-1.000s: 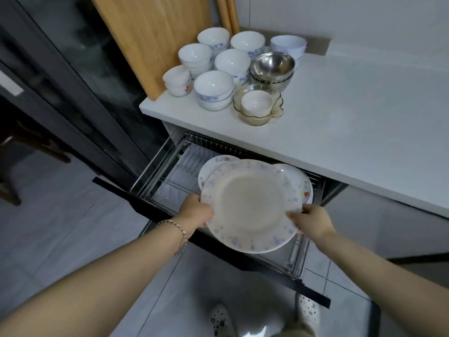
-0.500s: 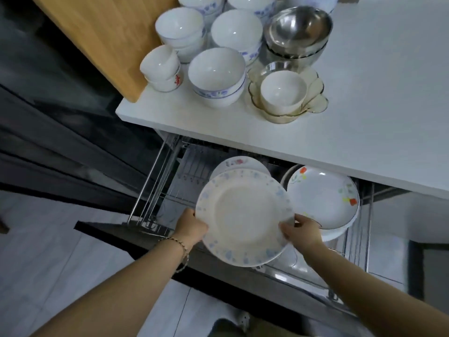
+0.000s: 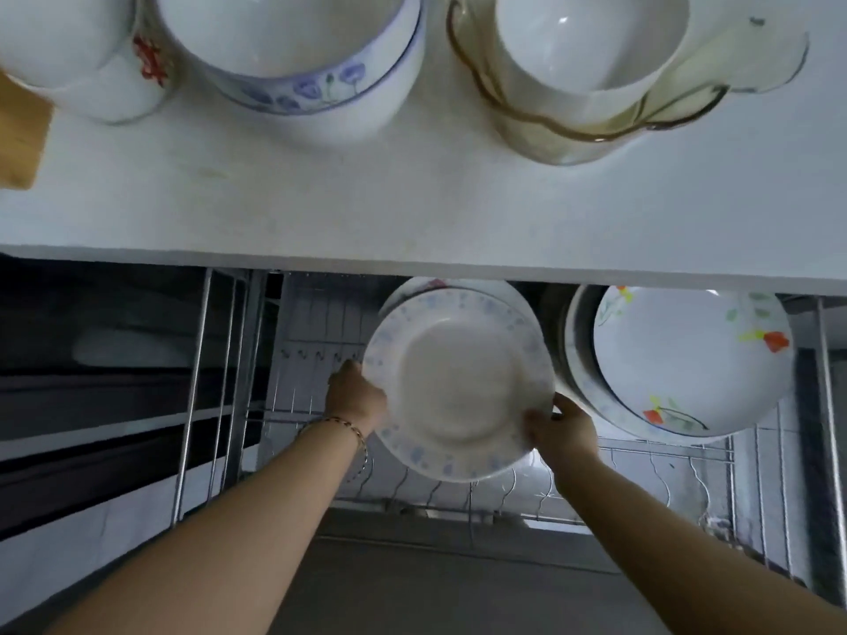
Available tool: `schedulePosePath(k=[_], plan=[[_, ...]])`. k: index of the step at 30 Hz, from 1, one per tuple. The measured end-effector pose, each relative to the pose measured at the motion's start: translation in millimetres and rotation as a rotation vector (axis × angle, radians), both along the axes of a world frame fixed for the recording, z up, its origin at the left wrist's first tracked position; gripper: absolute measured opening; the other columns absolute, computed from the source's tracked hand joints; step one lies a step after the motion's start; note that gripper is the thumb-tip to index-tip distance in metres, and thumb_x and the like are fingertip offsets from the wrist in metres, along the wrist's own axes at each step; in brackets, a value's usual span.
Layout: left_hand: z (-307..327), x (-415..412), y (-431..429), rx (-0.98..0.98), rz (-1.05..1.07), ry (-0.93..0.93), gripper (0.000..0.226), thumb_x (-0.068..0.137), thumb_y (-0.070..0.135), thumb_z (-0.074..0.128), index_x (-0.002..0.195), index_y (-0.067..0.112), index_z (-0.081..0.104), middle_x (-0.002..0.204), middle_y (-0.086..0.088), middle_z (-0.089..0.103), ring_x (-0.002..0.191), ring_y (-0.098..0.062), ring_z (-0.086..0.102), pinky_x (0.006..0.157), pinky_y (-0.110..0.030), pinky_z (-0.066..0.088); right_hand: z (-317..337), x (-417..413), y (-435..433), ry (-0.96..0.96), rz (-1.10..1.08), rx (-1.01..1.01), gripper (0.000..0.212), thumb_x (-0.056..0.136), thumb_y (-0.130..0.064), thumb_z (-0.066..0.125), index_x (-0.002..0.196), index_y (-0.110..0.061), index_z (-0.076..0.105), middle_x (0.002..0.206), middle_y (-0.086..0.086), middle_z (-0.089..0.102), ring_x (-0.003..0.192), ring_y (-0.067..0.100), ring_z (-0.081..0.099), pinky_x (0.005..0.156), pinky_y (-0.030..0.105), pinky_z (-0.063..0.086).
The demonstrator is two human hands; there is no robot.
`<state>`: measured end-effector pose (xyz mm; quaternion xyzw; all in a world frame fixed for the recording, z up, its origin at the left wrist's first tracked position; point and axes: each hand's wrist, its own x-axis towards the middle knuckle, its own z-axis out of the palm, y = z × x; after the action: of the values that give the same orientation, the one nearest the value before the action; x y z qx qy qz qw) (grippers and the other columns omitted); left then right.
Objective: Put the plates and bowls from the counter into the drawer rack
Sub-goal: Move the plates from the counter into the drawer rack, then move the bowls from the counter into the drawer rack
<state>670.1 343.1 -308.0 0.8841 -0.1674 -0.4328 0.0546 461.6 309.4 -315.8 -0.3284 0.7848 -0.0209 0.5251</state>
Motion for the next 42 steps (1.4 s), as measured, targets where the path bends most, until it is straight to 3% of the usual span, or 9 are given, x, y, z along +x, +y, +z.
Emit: schedulePosePath(k=[5, 11, 16, 20, 23, 27, 32, 38, 42], plan=[[-13, 2, -24, 0.004, -0.055, -0.028, 0.044, 0.089, -0.002, 0.041, 0.133, 0.006, 0.041, 0.137, -0.021, 0.034, 0.112, -0.041, 0.055, 0.095, -0.042, 0.05, -15, 24, 8, 0.134, -0.11, -0.031, 0.026, 0.084, -0.004, 0.052, 0.108, -0.005, 0.063, 0.103, 0.022, 0.069, 0.091, 0.036, 0.062, 0.07, 0.03, 0.042], [-17, -1, -34, 0.1, -0.087, -0.1, 0.052, 0.088, 0.002, 0.04, 0.136, 0.02, 0.039, 0.135, -0.022, 0.036, 0.124, -0.041, 0.037, 0.099, -0.048, 0.044, -25, 41, 7, 0.173, -0.253, -0.064, 0.025, 0.086, -0.01, 0.051, 0.109, -0.013, 0.061, 0.114, 0.024, 0.058, 0.077, 0.029, 0.051, 0.054, 0.025, 0.037], [-22, -2, -28, -0.048, 0.01, 0.025, 0.064, 0.082, -0.003, 0.035, 0.14, 0.024, 0.033, 0.135, -0.017, 0.043, 0.121, -0.038, 0.045, 0.096, -0.039, 0.045, -17, 36, 7, 0.169, -0.117, -0.081, 0.006, 0.086, -0.013, 0.051, 0.091, -0.014, 0.055, 0.095, 0.022, 0.062, 0.075, 0.027, 0.047, 0.063, 0.031, 0.037], [-16, 1, -19, -0.118, 0.085, 0.162, 0.067, 0.081, -0.008, 0.038, 0.142, 0.018, 0.029, 0.131, -0.008, 0.055, 0.114, -0.03, 0.055, 0.091, -0.035, 0.05, -4, 25, 5, 0.1, 0.036, -0.037, 0.029, 0.09, -0.019, 0.05, 0.116, -0.008, 0.056, 0.105, 0.015, 0.068, 0.09, 0.033, 0.059, 0.067, 0.028, 0.037], [7, -1, -13, -0.063, -0.024, 0.153, 0.05, 0.085, -0.002, 0.044, 0.133, 0.011, 0.042, 0.123, -0.009, 0.061, 0.095, -0.024, 0.058, 0.065, -0.024, 0.05, 21, 17, -5, 0.093, 0.218, 0.034, 0.037, 0.091, -0.02, 0.05, 0.125, -0.005, 0.054, 0.113, 0.013, 0.063, 0.105, 0.031, 0.058, 0.084, 0.03, 0.042], [60, -8, -12, -0.087, -0.136, 0.137, 0.034, 0.091, 0.004, 0.043, 0.121, 0.006, 0.057, 0.126, -0.009, 0.058, 0.109, -0.021, 0.055, 0.087, -0.025, 0.044, 84, 5, -31, -0.032, 0.374, -0.016, 0.033, 0.086, -0.014, 0.055, 0.118, -0.009, 0.064, 0.117, 0.011, 0.068, 0.109, 0.026, 0.062, 0.097, 0.03, 0.044], [132, -16, -23, -0.214, -0.127, 0.117, 0.025, 0.09, 0.002, 0.049, 0.11, 0.008, 0.063, 0.117, -0.008, 0.063, 0.098, -0.019, 0.058, 0.08, -0.025, 0.048, 205, -10, -82, -0.312, 0.169, -0.239, 0.022, 0.089, -0.022, 0.056, 0.072, -0.01, 0.061, 0.072, 0.013, 0.065, 0.058, 0.022, 0.06, 0.071, 0.037, 0.054], [192, -23, -21, -0.277, -0.089, 0.12, 0.022, 0.088, 0.011, 0.052, 0.107, 0.014, 0.062, 0.112, -0.005, 0.064, 0.104, -0.02, 0.061, 0.093, -0.038, 0.052, 254, 7, -143, -0.726, -0.164, -0.006, 0.035, 0.091, -0.03, 0.057, 0.119, -0.014, 0.042, 0.113, 0.029, 0.052, 0.077, 0.03, 0.064, 0.077, 0.036, 0.055], [209, -28, -2, -0.278, -0.022, 0.132, 0.023, 0.089, 0.007, 0.051, 0.11, 0.011, 0.06, 0.108, -0.006, 0.064, 0.1, -0.018, 0.062, 0.084, -0.029, 0.051, 233, 32, -147, -0.778, -0.301, -0.061, 0.041, 0.092, -0.003, 0.051, 0.132, -0.004, 0.043, 0.093, 0.019, 0.062, 0.053, 0.022, 0.067, 0.048, 0.027, 0.058]])
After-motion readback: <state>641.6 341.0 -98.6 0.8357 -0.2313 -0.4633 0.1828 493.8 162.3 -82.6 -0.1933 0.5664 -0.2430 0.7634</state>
